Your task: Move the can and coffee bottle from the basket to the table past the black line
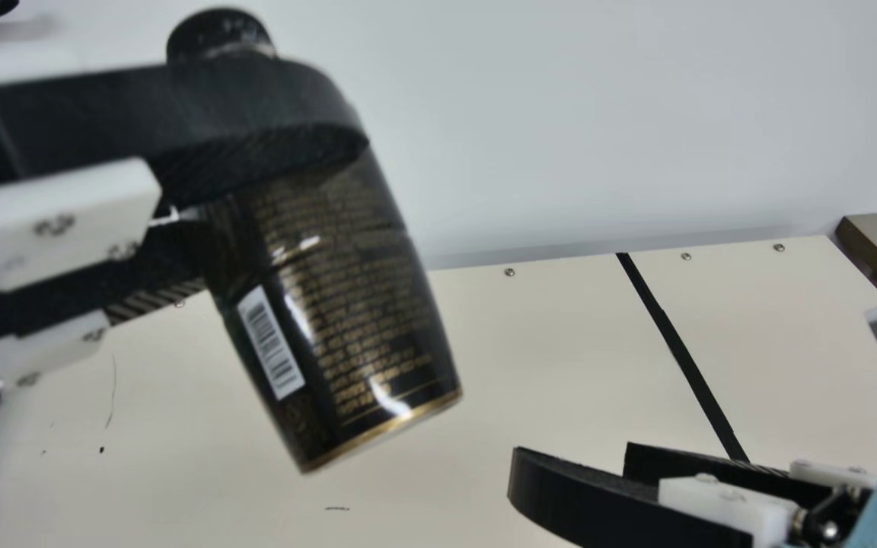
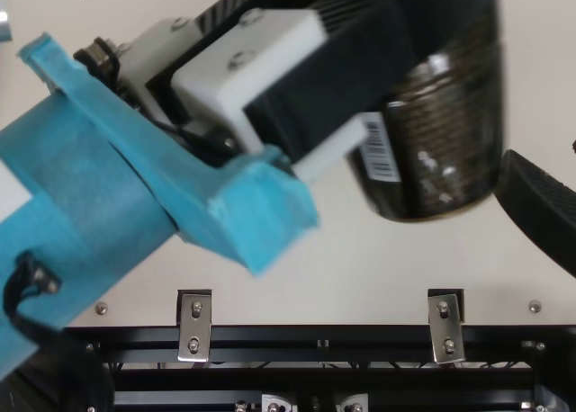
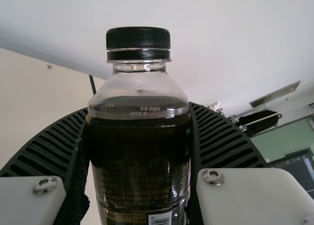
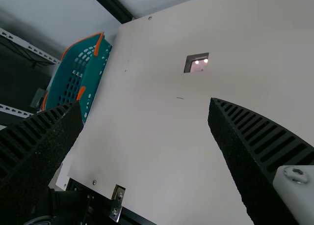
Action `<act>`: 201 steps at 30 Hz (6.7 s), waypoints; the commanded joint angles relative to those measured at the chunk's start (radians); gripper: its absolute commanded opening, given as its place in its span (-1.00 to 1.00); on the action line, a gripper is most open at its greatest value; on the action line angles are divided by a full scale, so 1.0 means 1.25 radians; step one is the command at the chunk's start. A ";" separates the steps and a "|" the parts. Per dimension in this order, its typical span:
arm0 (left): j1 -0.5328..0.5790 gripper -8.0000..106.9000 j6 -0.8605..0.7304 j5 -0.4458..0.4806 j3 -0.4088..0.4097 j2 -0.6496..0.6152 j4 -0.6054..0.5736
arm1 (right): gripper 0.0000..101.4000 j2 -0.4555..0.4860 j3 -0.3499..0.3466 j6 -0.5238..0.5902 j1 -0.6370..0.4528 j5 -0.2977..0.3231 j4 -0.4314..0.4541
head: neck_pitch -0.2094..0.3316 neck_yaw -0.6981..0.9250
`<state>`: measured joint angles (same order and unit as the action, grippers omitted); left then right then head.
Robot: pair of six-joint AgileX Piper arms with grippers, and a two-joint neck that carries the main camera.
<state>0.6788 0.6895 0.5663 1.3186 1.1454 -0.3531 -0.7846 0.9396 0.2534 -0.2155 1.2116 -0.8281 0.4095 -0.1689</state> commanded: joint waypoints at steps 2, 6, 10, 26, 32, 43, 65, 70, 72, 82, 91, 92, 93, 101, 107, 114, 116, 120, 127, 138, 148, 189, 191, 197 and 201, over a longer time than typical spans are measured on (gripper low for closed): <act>-0.034 -0.68 -0.056 -0.024 -0.077 -0.018 -0.093 | 1.00 0.000 0.000 0.000 0.000 0.000 0.000 | 0.021 -0.006; -0.062 -0.68 -0.130 -0.053 -0.155 -0.039 -0.207 | 1.00 0.000 0.000 0.000 0.000 0.000 0.000 | 0.021 -0.006; -0.084 -0.68 -0.222 -0.084 -0.234 -0.058 -0.345 | 1.00 0.000 0.000 0.000 0.000 0.000 0.000 | 0.021 -0.006; -0.305 -0.68 -0.744 -0.027 -0.441 -0.092 -0.937 | 1.00 0.000 0.000 0.000 0.000 0.000 0.000 | 0.021 -0.006; -0.464 -0.68 -0.901 0.089 -0.475 -0.021 -1.086 | 1.00 0.000 0.000 0.000 0.000 0.000 0.000 | 0.021 -0.006; -0.480 -0.68 -0.918 0.102 -0.476 -0.008 -1.102 | 1.00 -0.003 -0.001 -0.010 0.012 -0.005 -0.015 | 0.021 -0.006; -0.480 -0.68 -0.918 0.102 -0.476 -0.008 -1.102 | 1.00 -0.086 -0.044 -0.057 0.186 -0.154 -0.189 | 0.021 -0.006; -0.480 -0.68 -0.918 0.102 -0.476 -0.008 -1.102 | 1.00 -0.094 -0.043 -0.049 0.189 -0.172 -0.209 | 0.021 -0.006; -0.480 -0.68 -0.918 0.102 -0.476 -0.008 -1.102 | 1.00 -0.102 -0.047 -0.038 0.197 -0.186 -0.230 | 0.021 -0.006; -0.480 -0.68 -0.918 0.102 -0.476 -0.008 -1.102 | 1.00 -0.189 -0.063 0.009 0.345 -0.303 -0.314 | 0.021 -0.006; -0.480 -0.68 -0.918 0.102 -0.476 -0.008 -1.102 | 1.00 -0.257 -0.051 0.057 0.423 -0.372 -0.394 | 0.021 -0.006; -0.480 -0.68 -0.918 0.102 -0.476 -0.008 -1.102 | 1.00 -0.261 -0.051 0.059 0.427 -0.377 -0.403 | 0.021 -0.006; -0.480 -0.68 -0.918 0.102 -0.476 -0.008 -1.102 | 1.00 -0.261 -0.051 0.059 0.428 -0.376 -0.402 | 0.021 -0.006; -0.480 -0.68 -0.918 0.102 -0.476 -0.008 -1.102 | 1.00 -0.265 -0.048 0.054 0.429 -0.376 -0.409 | 0.021 -0.006; -0.480 -0.68 -0.918 0.102 -0.476 -0.008 -1.102 | 1.00 -0.287 -0.056 0.083 0.415 -0.362 -0.469 | 0.021 -0.006; -0.480 -0.68 -0.918 0.102 -0.476 -0.008 -1.102 | 1.00 -0.326 -0.068 0.126 0.392 -0.326 -0.556 | 0.021 -0.006; -0.480 -0.68 -0.918 0.102 -0.476 -0.008 -1.102 | 1.00 -0.340 -0.071 0.135 0.388 -0.314 -0.577 | 0.021 -0.006; -0.480 -0.68 -0.918 0.102 -0.476 -0.008 -1.102 | 1.00 -0.369 -0.075 0.152 0.385 -0.293 -0.612 | 0.021 -0.006; -0.482 -0.68 -0.902 0.105 -0.473 -0.011 -1.094 | 1.00 -0.415 -0.075 0.176 0.387 -0.270 -0.656 | 0.021 -0.006; -0.469 -0.68 -0.874 0.097 -0.488 -0.002 -1.095 | 1.00 -0.443 -0.078 0.217 0.380 -0.250 -0.729 | 0.021 -0.006; -0.469 -0.68 -0.849 0.095 -0.490 -0.001 -1.108 | 1.00 -0.443 -0.079 0.221 0.379 -0.251 -0.734 | 0.021 -0.006; -0.459 -0.68 -0.724 0.074 -0.506 -0.001 -1.116 | 1.00 -0.497 -0.009 0.177 0.464 -0.274 -0.734 | 0.021 -0.006; -0.459 -0.68 -0.724 0.074 -0.506 -0.001 -1.116 | 1.00 -0.502 -0.002 0.173 0.471 -0.278 -0.734 | 0.021 -0.006; -0.459 -0.68 -0.724 0.074 -0.506 -0.001 -1.116 | 1.00 -0.517 0.017 0.160 0.488 -0.285 -0.734 | 0.021 -0.006; -0.459 -0.68 -0.724 0.074 -0.506 -0.001 -1.116 | 1.00 -0.527 0.025 0.157 0.499 -0.290 -0.734 | 0.021 -0.006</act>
<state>0.1054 -0.2149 0.6591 0.6862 1.1438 -1.7475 -1.4405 0.9694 0.4501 0.4056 0.8526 -1.7442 0.4043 -0.1689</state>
